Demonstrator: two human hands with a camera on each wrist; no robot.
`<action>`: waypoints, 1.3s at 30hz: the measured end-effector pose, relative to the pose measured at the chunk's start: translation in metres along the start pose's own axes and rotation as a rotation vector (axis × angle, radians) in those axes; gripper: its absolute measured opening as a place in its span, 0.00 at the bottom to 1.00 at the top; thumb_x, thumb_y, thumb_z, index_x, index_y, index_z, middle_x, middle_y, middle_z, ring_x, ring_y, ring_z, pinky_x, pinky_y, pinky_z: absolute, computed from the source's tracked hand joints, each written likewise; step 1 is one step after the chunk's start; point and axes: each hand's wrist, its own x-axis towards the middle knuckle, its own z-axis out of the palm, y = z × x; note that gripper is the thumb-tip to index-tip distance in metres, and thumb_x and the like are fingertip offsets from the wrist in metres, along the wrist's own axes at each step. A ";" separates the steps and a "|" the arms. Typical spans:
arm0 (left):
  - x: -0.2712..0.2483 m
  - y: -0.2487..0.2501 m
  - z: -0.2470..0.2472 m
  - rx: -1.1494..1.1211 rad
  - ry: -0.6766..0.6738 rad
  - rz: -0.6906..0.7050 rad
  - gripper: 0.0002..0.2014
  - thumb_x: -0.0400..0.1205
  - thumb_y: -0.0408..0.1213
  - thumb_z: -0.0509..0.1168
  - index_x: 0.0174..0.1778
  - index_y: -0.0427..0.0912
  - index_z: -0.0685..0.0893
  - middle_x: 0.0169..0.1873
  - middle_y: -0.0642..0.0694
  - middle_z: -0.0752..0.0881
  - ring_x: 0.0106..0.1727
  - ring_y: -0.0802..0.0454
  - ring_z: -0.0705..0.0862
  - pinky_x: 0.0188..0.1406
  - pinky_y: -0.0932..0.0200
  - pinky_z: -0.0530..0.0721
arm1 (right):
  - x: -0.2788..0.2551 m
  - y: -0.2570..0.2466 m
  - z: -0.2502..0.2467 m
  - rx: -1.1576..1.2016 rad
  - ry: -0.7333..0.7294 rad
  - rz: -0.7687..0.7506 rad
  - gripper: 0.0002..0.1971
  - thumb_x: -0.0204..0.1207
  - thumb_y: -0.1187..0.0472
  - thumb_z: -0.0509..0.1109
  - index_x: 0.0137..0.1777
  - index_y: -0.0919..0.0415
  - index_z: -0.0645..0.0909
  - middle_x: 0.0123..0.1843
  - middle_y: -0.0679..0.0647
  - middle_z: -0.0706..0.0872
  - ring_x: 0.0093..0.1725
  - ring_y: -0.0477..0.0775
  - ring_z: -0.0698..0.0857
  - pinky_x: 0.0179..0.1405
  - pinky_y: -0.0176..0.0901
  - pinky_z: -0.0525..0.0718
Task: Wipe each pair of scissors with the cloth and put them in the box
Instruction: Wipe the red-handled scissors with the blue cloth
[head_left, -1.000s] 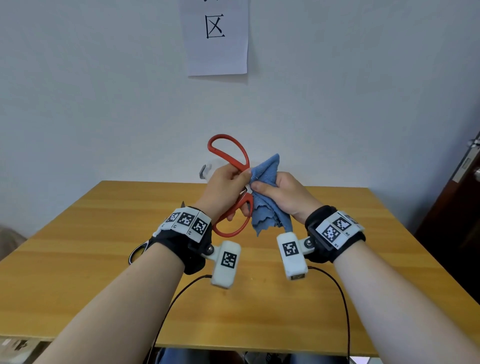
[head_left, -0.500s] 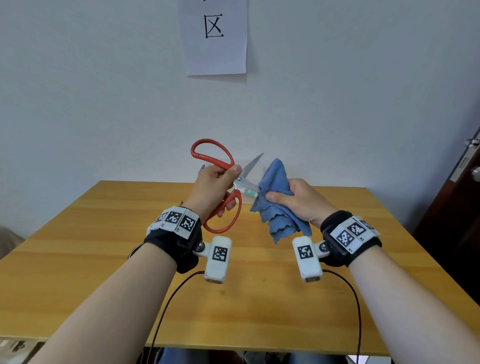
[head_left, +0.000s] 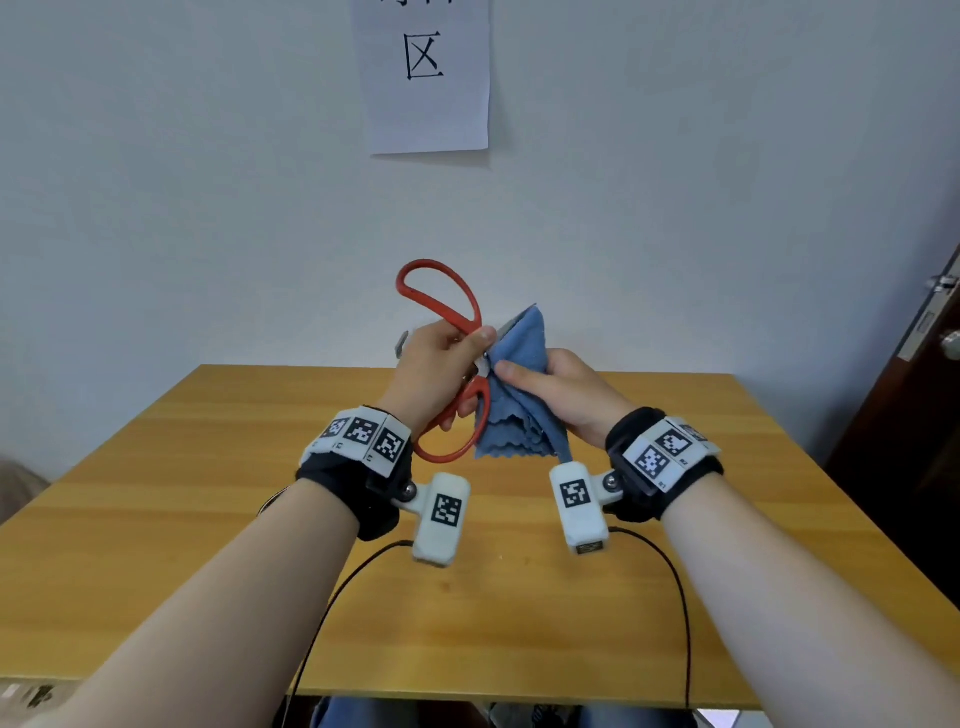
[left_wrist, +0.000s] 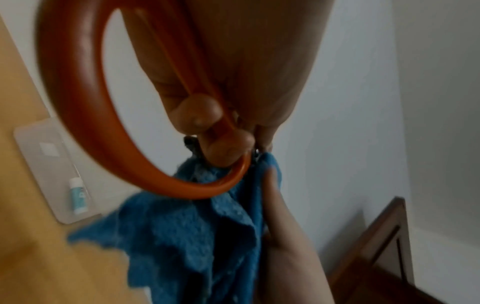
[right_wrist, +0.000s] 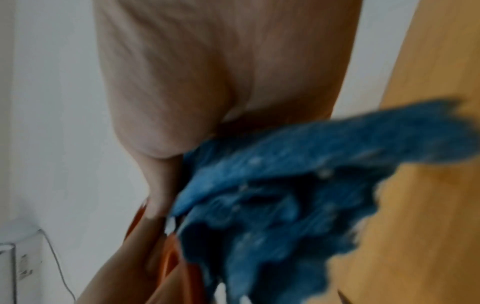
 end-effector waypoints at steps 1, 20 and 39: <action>-0.001 0.001 0.003 0.011 -0.005 0.004 0.17 0.91 0.46 0.63 0.53 0.32 0.82 0.19 0.39 0.77 0.15 0.44 0.72 0.13 0.61 0.70 | 0.002 0.002 0.003 0.041 -0.011 -0.006 0.25 0.77 0.45 0.77 0.62 0.67 0.85 0.55 0.67 0.93 0.57 0.69 0.91 0.66 0.69 0.85; -0.001 -0.005 0.001 -0.015 0.023 -0.037 0.17 0.90 0.47 0.65 0.52 0.33 0.82 0.23 0.50 0.77 0.18 0.43 0.77 0.14 0.60 0.72 | 0.002 0.011 -0.004 -0.060 0.091 -0.004 0.23 0.73 0.43 0.78 0.56 0.63 0.88 0.50 0.62 0.94 0.53 0.67 0.92 0.65 0.70 0.85; -0.001 -0.014 -0.023 -0.005 0.076 -0.140 0.18 0.89 0.49 0.66 0.46 0.35 0.80 0.24 0.47 0.72 0.18 0.48 0.75 0.14 0.62 0.68 | -0.012 0.045 -0.040 0.202 0.184 0.109 0.17 0.80 0.51 0.76 0.61 0.64 0.85 0.56 0.62 0.92 0.61 0.66 0.89 0.63 0.58 0.86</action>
